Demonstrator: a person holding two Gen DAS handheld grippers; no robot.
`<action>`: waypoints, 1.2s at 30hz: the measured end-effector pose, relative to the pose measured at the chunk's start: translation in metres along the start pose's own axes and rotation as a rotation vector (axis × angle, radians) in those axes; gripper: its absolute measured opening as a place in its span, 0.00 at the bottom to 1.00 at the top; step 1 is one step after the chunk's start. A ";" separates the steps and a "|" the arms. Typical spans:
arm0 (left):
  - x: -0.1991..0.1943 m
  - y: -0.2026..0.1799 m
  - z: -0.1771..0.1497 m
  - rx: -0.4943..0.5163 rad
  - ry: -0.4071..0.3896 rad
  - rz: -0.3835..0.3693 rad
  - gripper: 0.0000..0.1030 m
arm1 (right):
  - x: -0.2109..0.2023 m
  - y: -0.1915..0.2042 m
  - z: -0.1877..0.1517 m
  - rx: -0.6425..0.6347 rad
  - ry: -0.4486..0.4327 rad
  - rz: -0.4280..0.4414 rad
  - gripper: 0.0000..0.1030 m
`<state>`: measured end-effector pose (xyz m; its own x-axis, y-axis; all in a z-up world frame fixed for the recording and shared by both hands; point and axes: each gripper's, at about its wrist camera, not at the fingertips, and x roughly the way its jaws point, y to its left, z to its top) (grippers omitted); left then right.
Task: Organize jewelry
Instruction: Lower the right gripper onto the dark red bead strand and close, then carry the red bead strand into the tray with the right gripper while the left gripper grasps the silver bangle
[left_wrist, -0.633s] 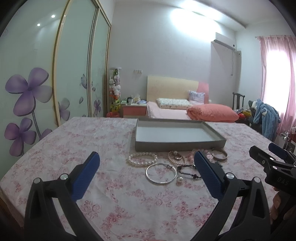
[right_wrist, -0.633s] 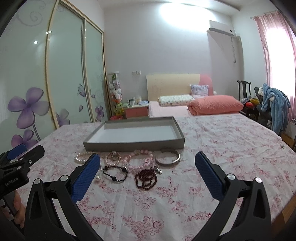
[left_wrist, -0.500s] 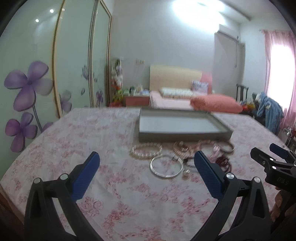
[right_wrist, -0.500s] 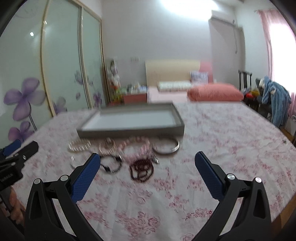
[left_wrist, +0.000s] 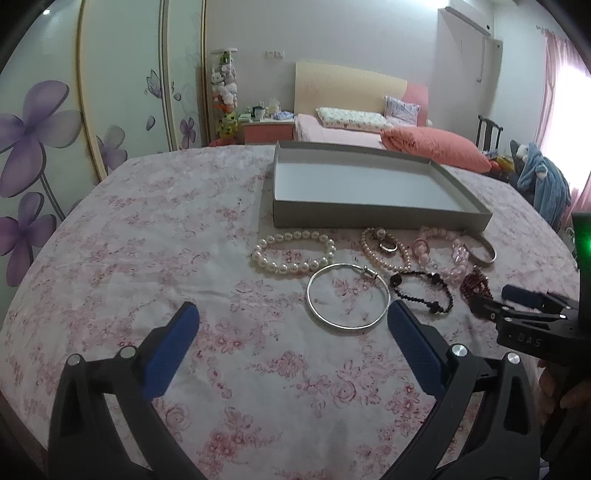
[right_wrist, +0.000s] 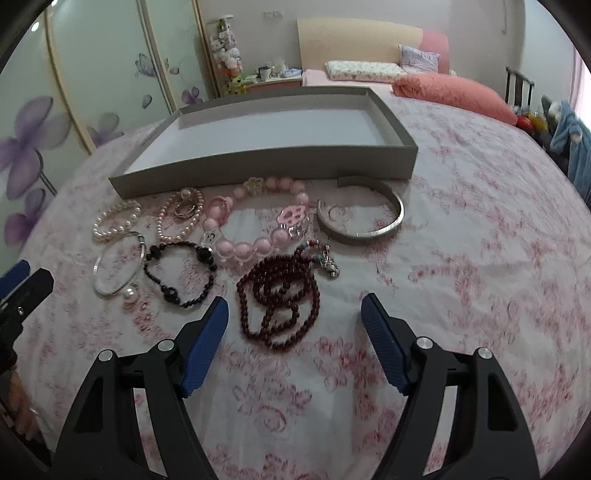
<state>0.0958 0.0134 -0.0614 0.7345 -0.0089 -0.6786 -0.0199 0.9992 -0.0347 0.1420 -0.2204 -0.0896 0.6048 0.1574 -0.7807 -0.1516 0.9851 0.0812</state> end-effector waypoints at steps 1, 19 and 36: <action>0.003 -0.001 0.000 0.003 0.010 0.000 0.96 | 0.000 0.003 0.000 -0.012 0.001 -0.010 0.71; 0.057 -0.030 0.008 0.088 0.194 0.022 0.96 | -0.011 -0.007 -0.002 -0.012 -0.034 -0.015 0.09; 0.081 -0.042 0.023 0.057 0.200 0.013 0.77 | -0.005 -0.015 0.004 -0.003 -0.037 0.000 0.09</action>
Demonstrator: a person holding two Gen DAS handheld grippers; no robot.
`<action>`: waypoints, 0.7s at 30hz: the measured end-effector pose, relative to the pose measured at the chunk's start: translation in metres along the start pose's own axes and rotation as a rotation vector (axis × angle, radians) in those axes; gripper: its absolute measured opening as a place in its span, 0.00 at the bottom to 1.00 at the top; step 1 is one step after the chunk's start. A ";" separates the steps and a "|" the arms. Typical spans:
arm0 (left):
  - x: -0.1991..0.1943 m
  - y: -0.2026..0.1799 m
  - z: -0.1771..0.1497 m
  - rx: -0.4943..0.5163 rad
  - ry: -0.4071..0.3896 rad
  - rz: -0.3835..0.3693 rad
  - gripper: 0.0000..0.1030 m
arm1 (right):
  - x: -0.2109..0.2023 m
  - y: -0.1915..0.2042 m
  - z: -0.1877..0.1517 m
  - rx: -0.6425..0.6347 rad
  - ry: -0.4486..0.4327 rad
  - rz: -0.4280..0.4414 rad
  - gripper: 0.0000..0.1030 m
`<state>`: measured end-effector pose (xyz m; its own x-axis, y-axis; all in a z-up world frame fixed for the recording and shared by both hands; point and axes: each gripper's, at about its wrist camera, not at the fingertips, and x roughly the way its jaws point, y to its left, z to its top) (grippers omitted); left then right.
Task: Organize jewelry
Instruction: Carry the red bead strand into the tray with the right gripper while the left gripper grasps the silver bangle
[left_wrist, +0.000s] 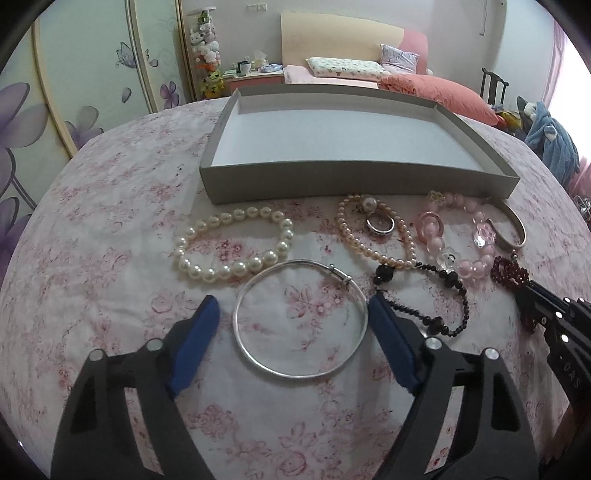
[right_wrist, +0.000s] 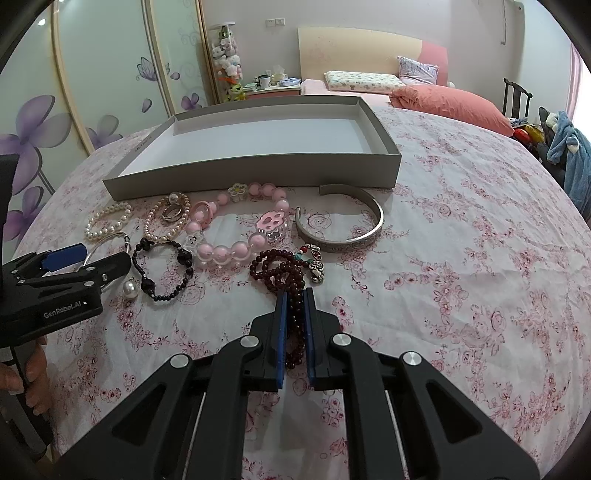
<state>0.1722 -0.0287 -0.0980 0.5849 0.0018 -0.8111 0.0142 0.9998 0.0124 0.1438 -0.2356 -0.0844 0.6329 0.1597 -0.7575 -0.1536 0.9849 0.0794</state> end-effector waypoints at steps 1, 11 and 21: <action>0.000 -0.001 0.000 0.001 -0.001 0.001 0.78 | 0.000 0.000 0.001 0.001 0.000 0.001 0.09; -0.005 -0.001 -0.006 0.005 -0.016 -0.004 0.70 | 0.002 -0.001 0.000 0.011 -0.001 0.013 0.09; -0.013 0.008 -0.015 -0.006 -0.021 -0.004 0.70 | -0.003 -0.005 0.000 0.024 -0.026 0.028 0.08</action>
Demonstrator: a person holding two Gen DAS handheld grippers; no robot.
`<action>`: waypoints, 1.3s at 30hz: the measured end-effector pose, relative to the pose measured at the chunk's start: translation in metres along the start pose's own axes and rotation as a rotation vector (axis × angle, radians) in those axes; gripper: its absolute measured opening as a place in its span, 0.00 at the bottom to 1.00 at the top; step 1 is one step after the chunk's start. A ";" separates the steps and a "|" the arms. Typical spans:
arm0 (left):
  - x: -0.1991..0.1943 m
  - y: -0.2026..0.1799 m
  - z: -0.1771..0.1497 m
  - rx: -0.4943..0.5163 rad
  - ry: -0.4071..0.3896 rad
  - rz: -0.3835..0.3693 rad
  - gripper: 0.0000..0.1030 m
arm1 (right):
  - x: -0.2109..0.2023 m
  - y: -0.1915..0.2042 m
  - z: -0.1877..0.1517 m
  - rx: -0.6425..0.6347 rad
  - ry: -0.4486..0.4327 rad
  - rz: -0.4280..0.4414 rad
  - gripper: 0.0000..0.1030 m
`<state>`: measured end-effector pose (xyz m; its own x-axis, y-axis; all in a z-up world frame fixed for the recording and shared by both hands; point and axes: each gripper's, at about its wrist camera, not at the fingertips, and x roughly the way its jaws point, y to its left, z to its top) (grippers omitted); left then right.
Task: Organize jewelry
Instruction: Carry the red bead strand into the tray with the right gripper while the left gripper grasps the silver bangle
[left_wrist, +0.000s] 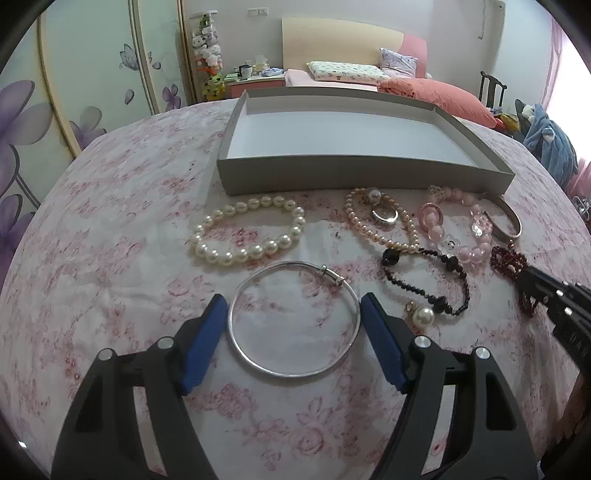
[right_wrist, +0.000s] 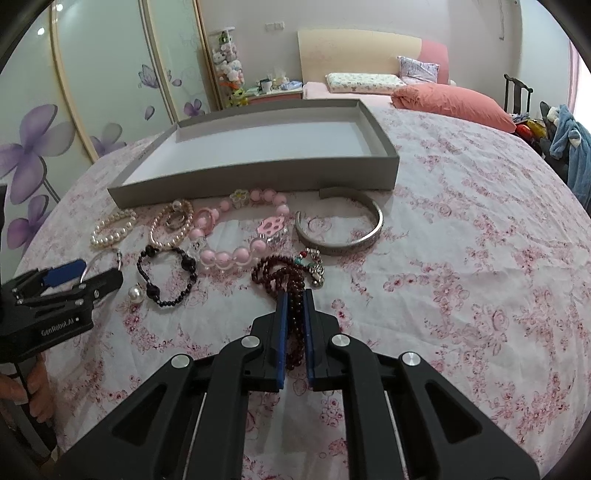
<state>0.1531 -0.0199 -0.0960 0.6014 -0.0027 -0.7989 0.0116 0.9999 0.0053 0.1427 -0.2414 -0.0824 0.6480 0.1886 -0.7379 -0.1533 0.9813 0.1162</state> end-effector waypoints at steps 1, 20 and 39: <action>-0.001 0.002 0.000 -0.006 -0.003 -0.005 0.70 | -0.003 0.000 0.001 0.001 -0.012 0.001 0.08; -0.052 0.014 -0.008 -0.043 -0.189 -0.014 0.70 | -0.051 0.008 0.019 -0.019 -0.215 0.056 0.05; -0.097 -0.008 0.063 0.018 -0.454 -0.029 0.70 | -0.087 0.016 0.089 -0.056 -0.466 0.050 0.05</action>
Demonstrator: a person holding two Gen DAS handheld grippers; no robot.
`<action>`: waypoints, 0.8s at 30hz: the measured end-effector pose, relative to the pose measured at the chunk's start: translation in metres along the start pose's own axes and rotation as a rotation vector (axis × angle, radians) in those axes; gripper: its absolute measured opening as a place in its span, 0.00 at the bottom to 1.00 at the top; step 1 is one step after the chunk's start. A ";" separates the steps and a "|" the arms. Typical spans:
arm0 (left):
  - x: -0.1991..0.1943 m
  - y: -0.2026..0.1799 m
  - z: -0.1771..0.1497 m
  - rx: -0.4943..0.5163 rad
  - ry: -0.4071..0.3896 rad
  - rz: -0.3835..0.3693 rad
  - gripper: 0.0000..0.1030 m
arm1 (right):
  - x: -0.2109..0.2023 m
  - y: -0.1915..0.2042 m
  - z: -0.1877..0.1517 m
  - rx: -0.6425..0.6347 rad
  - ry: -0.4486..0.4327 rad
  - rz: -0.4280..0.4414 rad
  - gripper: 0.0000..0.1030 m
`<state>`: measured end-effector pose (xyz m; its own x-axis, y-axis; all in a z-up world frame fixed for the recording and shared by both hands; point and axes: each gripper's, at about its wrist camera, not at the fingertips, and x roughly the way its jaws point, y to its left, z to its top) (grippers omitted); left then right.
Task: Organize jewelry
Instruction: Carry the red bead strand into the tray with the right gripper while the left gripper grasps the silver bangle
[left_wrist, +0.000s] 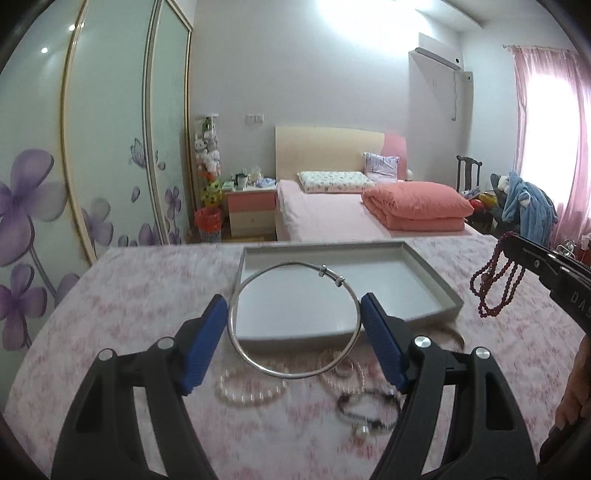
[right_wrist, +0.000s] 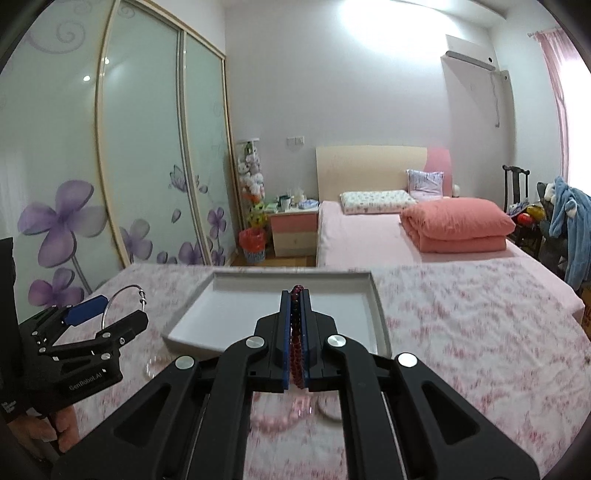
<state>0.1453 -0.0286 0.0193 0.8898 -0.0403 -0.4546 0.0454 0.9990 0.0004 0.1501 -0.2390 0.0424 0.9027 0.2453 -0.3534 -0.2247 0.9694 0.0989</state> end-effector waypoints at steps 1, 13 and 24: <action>0.006 0.000 0.005 0.001 -0.002 0.002 0.70 | 0.002 0.000 0.003 0.003 -0.003 0.001 0.05; 0.104 0.008 0.038 -0.032 0.107 0.004 0.70 | 0.088 -0.013 0.027 0.069 0.060 0.006 0.05; 0.193 0.010 0.029 -0.046 0.266 -0.028 0.70 | 0.180 -0.022 0.007 0.121 0.274 0.032 0.05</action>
<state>0.3304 -0.0273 -0.0427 0.7374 -0.0669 -0.6722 0.0421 0.9977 -0.0530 0.3204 -0.2163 -0.0174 0.7593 0.2856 -0.5847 -0.1915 0.9568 0.2187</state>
